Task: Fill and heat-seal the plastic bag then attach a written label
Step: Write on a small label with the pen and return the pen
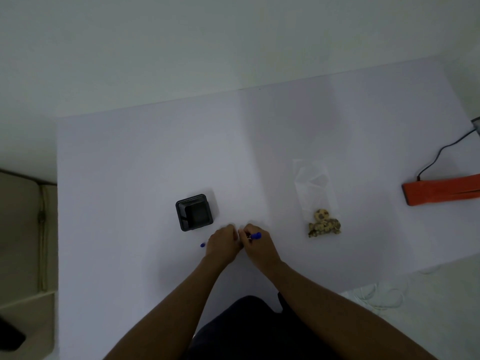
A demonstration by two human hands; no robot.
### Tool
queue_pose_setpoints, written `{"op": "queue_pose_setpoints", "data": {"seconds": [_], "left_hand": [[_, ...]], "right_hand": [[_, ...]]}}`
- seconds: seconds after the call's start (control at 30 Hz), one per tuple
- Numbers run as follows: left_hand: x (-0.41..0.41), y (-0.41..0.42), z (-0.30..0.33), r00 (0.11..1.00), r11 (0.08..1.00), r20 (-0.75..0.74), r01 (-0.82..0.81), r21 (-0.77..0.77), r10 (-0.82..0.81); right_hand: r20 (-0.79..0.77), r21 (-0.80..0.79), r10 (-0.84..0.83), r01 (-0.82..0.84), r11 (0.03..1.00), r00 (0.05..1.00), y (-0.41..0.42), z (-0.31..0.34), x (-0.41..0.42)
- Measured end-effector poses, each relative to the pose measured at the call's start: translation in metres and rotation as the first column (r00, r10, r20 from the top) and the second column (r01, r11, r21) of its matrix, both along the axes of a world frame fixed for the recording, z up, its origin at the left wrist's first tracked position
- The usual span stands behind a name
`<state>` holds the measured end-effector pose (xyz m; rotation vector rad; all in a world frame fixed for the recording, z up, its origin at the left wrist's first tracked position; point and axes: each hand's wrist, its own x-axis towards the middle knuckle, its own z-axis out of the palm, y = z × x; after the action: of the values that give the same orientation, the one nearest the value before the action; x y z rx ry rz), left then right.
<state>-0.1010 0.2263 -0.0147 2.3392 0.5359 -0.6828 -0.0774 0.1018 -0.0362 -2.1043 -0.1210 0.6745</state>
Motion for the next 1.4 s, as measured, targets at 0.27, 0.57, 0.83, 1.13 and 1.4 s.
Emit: {"op": "queue_pose_setpoints", "data": {"seconds": [0.27, 0.57, 0.83, 1.13, 1.4], "left_hand": [[0.0000, -0.0002, 0.0010, 1.000, 1.000, -0.015, -0.002, 0.002, 0.002], [0.0010, -0.0007, 0.0024, 1.000, 1.000, -0.017, -0.023, -0.011, 0.022], [0.0021, -0.0011, 0.0036, 1.000, 1.000, -0.019, -0.008, 0.005, 0.008], [0.0020, -0.0009, 0.0064, 1.000, 1.000, -0.019, -0.011, -0.002, 0.011], [0.0022, -0.0008, 0.0056, 0.999, 1.000, -0.033, -0.013, -0.008, 0.013]], "right_hand": [[-0.004, -0.007, 0.033, -0.033, 0.999, 0.999, 0.0016, 0.0017, 0.0004], [0.005, -0.018, 0.013, -0.013, 1.000, 1.000, 0.0017, 0.0048, 0.0023], [-0.004, -0.045, 0.028, -0.028, 0.999, 1.000, 0.0022, 0.0048, 0.0004], [0.025, -0.059, 0.055, -0.053, 0.997, 0.998, 0.0034, 0.0067, -0.0003], [0.028, -0.070, 0.035, -0.033, 0.997, 0.999, 0.0045, 0.0088, -0.0008]]}}
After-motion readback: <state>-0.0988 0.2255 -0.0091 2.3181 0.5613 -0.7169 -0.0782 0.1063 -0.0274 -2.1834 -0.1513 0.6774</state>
